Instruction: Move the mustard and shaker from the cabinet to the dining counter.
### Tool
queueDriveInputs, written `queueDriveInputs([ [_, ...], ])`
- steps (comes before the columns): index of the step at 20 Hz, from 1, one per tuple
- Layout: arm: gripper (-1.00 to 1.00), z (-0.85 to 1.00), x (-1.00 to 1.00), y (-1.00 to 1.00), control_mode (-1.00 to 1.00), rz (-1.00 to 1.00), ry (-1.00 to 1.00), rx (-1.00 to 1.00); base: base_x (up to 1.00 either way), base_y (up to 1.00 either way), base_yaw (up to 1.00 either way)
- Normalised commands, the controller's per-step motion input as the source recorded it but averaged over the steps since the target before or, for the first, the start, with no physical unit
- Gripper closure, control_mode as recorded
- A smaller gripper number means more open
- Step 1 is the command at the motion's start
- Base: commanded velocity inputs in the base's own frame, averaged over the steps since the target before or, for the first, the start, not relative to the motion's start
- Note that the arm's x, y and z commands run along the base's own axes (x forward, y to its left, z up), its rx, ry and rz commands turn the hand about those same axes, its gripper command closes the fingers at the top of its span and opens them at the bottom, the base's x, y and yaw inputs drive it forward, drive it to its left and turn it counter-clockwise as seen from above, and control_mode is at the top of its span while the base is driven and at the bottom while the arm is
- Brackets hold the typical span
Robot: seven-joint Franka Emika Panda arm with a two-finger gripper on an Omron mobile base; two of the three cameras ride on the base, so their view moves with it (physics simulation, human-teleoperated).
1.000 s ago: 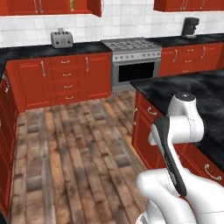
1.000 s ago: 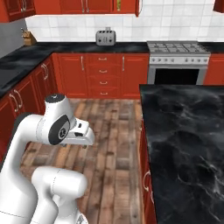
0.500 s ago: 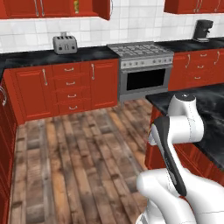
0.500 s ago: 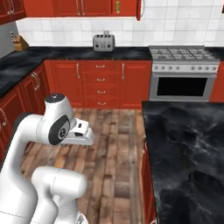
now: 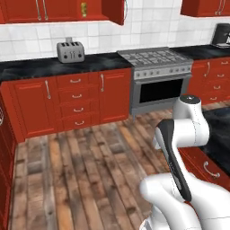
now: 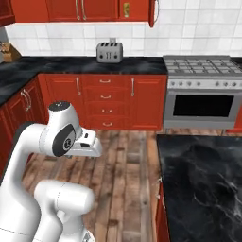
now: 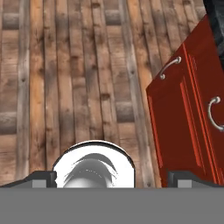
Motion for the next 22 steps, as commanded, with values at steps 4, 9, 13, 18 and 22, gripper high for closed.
queueDriveInputs([
  [4, -1.0, 0.0, 0.0, 0.0, 1.0, 0.0, 0.0, 0.0, 0.94, 0.02, 0.0],
  [9, -1.0, 0.0, 0.0, 0.0, 1.0, 0.0, 0.0, 0.0, 0.94, 0.0, 0.0],
  [13, -1.0, 0.0, 0.0, 0.0, 1.0, 0.0, 0.0, 0.0, 0.94, 0.0, 0.01],
  [18, -1.0, 0.0, 0.0, 0.0, 1.0, 0.0, 0.0, 0.0, 0.94, 0.0, 0.02],
  [22, -1.0, 0.0, 0.0, 0.0, 1.0, 0.0, 0.0, 0.0, 0.94, 0.0, 0.04],
])
